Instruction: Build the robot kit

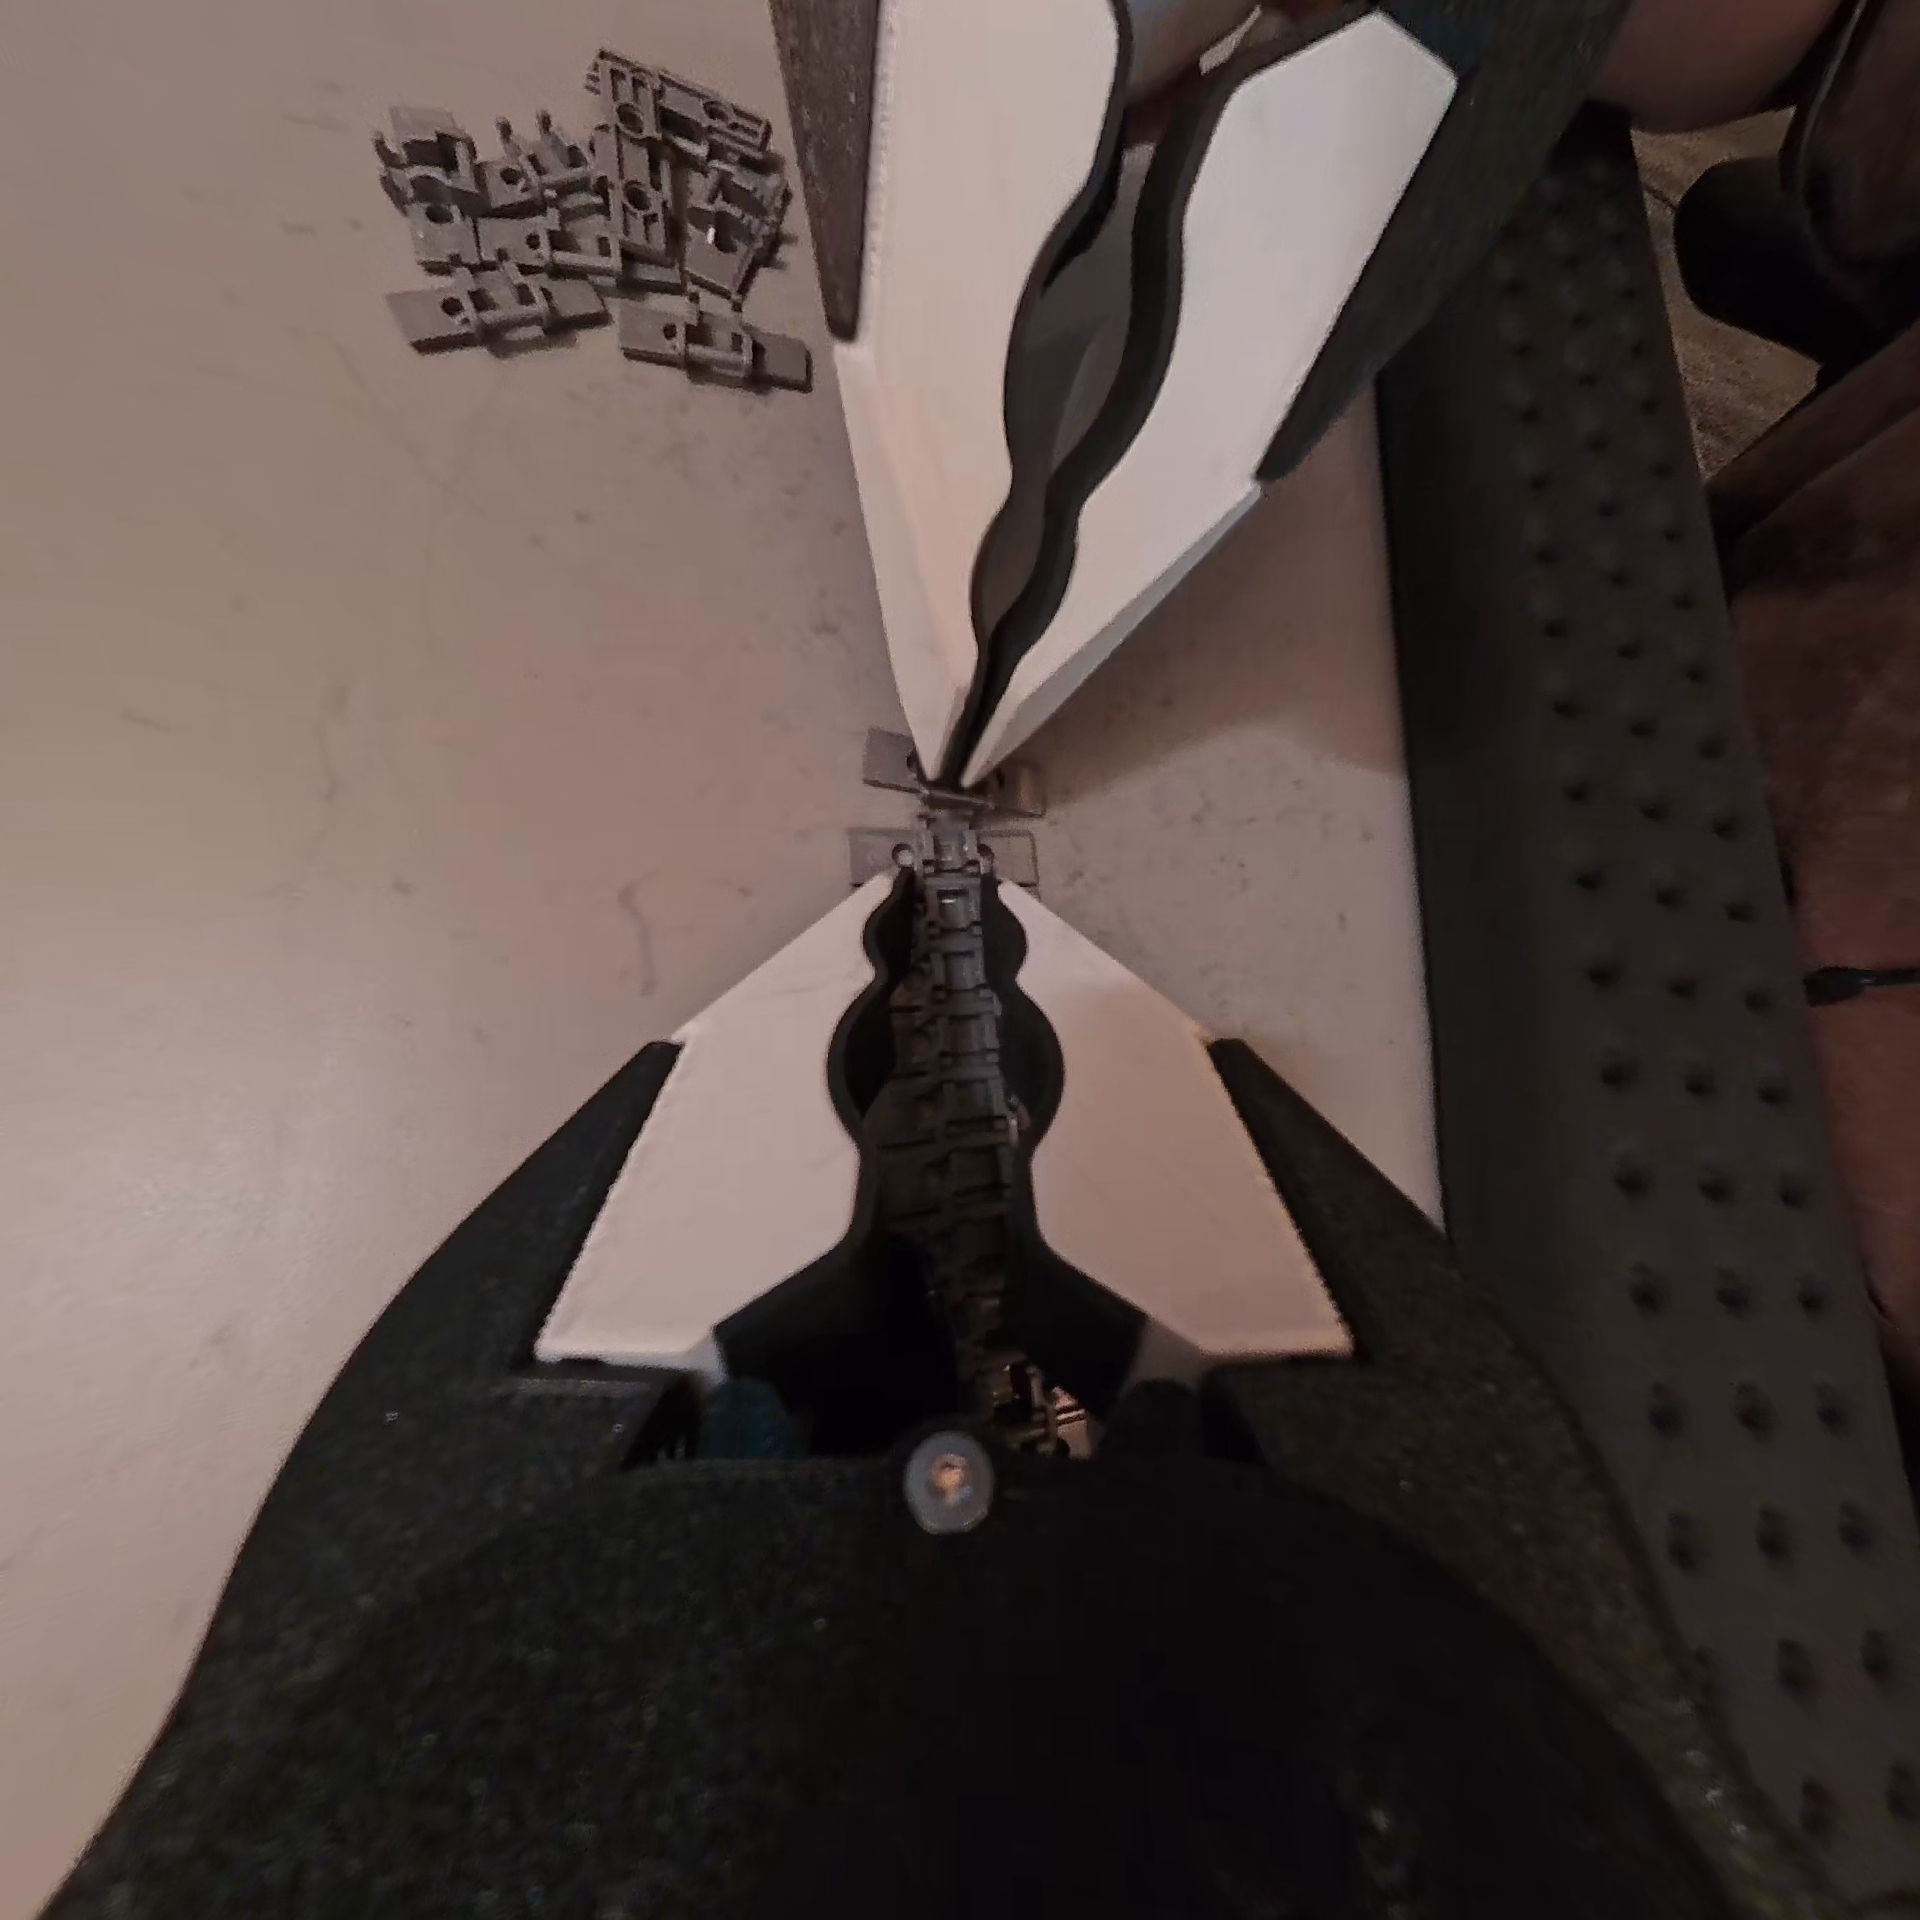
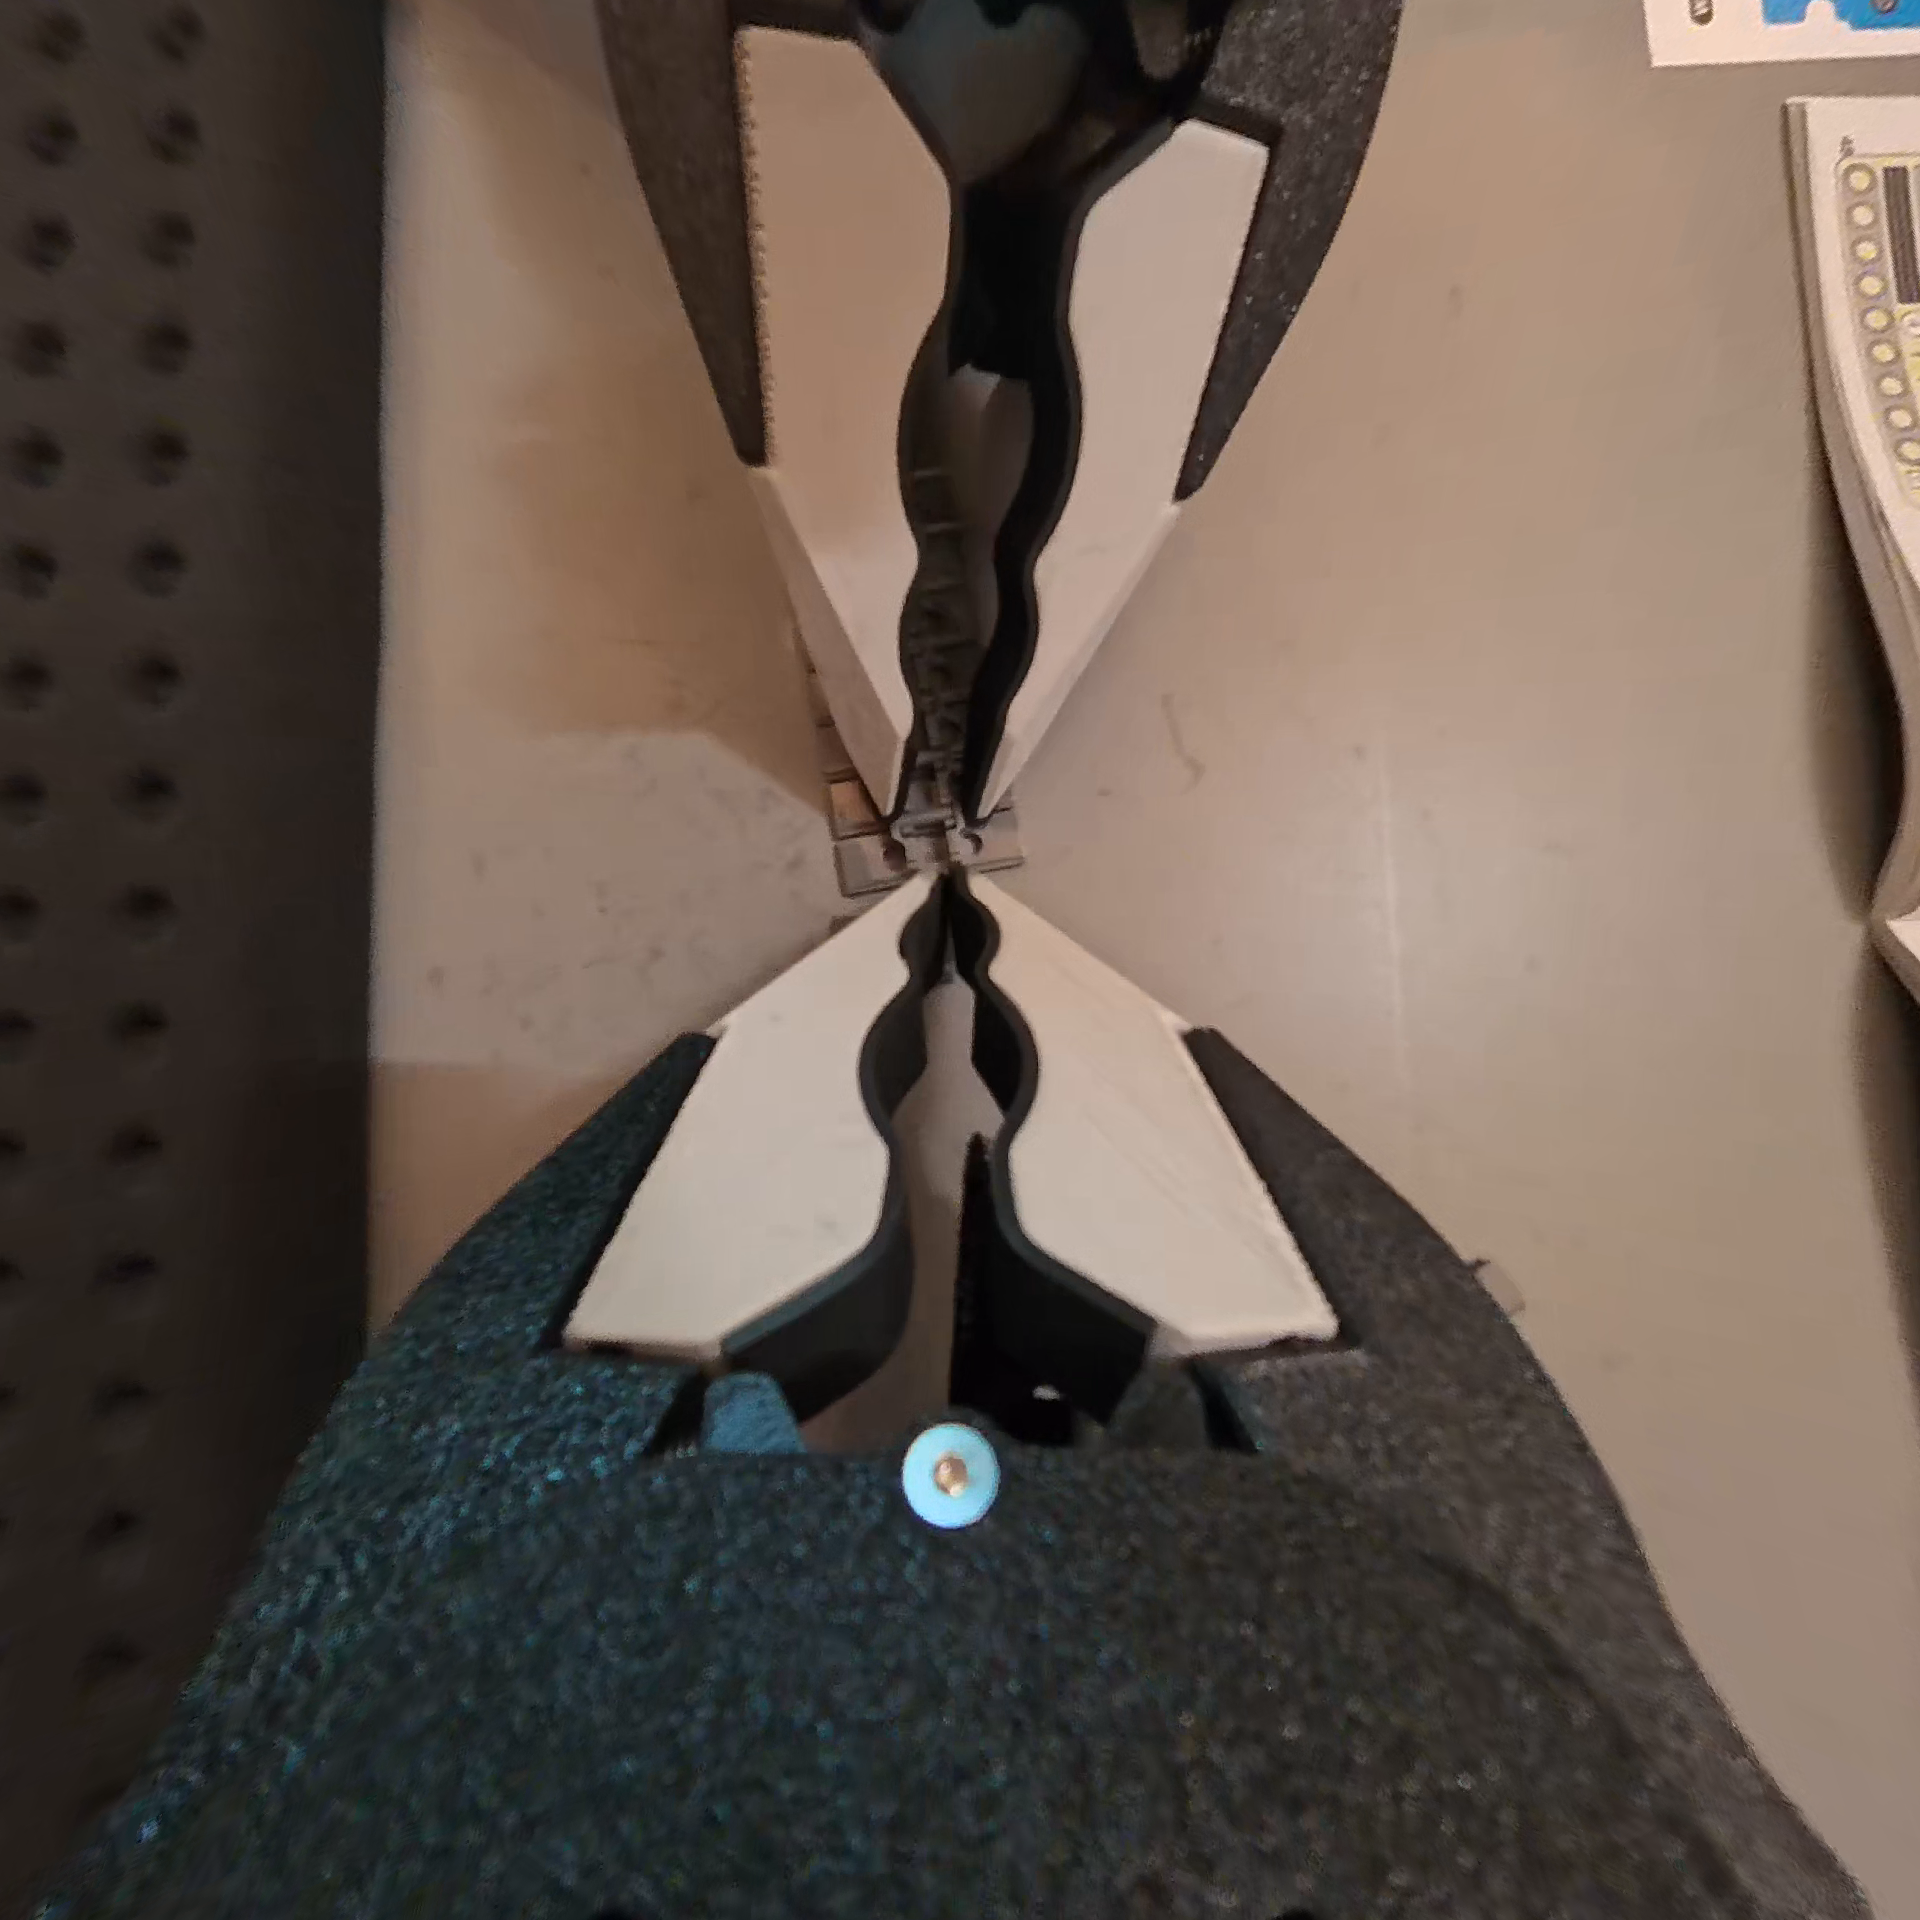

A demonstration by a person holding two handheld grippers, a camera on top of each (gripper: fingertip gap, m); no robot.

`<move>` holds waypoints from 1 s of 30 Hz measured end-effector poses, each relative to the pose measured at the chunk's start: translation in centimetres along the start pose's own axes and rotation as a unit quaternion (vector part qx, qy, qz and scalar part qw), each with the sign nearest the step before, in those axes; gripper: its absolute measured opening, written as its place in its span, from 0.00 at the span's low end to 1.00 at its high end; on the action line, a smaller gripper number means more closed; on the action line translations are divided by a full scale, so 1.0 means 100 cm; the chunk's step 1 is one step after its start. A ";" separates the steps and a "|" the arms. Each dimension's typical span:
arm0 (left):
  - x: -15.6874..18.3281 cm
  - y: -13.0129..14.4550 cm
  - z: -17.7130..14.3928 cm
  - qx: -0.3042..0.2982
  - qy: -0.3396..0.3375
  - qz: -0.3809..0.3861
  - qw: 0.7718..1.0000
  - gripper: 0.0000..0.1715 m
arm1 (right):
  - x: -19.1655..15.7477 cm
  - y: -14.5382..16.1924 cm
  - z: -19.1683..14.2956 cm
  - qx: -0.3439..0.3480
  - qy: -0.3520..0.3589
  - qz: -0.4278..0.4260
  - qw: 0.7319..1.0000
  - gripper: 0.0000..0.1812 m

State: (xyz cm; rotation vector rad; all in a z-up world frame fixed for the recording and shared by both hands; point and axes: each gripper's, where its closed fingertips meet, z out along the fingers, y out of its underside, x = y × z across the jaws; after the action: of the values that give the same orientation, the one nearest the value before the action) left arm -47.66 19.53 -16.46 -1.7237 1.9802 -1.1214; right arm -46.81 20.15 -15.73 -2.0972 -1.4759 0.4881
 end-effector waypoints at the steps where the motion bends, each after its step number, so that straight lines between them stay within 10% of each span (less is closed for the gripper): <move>1: 0.000 0.000 0.000 0.000 0.000 0.000 1.000 0.07 | 0.001 0.000 -0.002 0.001 0.002 0.001 1.000 0.00; 9: 0.000 0.000 0.000 0.005 0.010 -0.005 1.000 0.07 | -0.003 0.014 -0.009 -0.010 -0.003 -0.004 1.000 0.18; 30: 0.002 0.000 -0.001 0.006 0.021 -0.004 1.000 0.07 | -0.003 0.008 0.000 -0.001 -0.031 -0.015 0.999 0.06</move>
State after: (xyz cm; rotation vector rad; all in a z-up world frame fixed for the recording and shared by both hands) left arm -47.76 19.41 -16.39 -1.7175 1.9884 -1.1802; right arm -46.37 19.67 -16.22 -2.0759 -1.5401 0.5451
